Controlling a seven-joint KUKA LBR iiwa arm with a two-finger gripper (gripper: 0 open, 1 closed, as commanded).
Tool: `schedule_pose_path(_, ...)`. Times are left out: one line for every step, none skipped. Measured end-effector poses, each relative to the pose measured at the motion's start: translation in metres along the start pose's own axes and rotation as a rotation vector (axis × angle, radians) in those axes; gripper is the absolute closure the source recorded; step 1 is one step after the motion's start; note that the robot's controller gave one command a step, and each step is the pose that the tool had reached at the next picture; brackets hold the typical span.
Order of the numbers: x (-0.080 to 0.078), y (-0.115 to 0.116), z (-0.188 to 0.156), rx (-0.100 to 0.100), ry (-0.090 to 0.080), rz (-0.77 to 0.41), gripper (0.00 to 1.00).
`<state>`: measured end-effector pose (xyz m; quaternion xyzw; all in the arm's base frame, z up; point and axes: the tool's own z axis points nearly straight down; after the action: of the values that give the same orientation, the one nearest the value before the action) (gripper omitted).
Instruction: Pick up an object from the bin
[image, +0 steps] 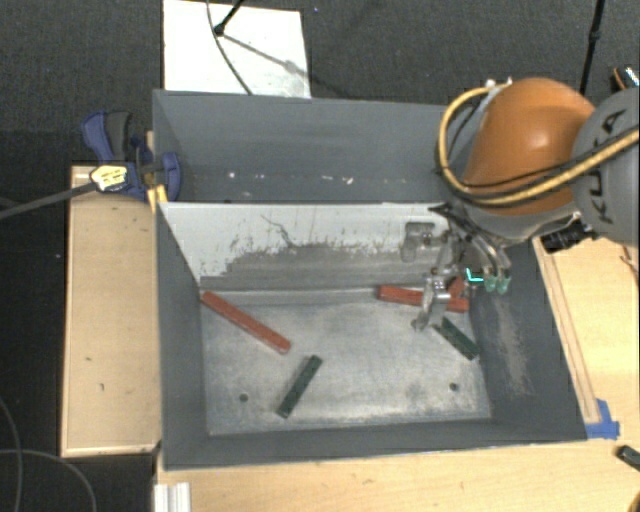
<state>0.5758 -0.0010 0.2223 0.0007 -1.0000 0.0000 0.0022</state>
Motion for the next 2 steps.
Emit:
schedule_pose_path(-0.002,-0.145,0.156,0.001,-0.001,-0.120,0.00)
schedule_pose_path(0.003,-0.150,0.121,0.001,-0.012,0.000,0.00)
